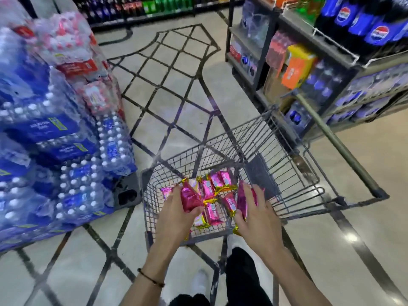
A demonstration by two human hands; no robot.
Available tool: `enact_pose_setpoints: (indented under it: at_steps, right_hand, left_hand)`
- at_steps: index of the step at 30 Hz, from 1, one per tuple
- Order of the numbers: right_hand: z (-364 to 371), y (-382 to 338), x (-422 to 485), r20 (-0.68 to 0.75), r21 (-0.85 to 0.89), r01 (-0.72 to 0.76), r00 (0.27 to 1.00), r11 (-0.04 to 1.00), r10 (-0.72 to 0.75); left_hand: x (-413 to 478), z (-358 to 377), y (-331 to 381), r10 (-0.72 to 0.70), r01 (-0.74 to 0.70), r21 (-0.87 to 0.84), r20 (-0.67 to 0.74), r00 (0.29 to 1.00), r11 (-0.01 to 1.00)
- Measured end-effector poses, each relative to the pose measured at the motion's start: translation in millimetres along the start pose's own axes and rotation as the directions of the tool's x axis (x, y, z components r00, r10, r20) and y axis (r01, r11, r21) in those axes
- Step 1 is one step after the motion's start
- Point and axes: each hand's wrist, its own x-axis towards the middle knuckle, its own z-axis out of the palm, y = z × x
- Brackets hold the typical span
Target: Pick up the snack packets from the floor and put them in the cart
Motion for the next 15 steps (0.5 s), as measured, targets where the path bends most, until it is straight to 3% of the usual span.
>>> enact_pose_setpoints:
  at_steps: [9,15]
  right_hand:
    - [33.7,65.1,135.8,0.219,-0.011,0.205,0.955,0.979,-0.198]
    - [101.6,103.8,190.6,0.453,-0.097,0.277,0.868,0.956,-0.206]
  left_hand:
    - [65.2,51.5,37.9,-0.234,0.229,-0.100,-0.048,0.971,0.968]
    - [111.3,134.3,10.5,-0.513,0.510,-0.302,0.073,0.855,0.806]
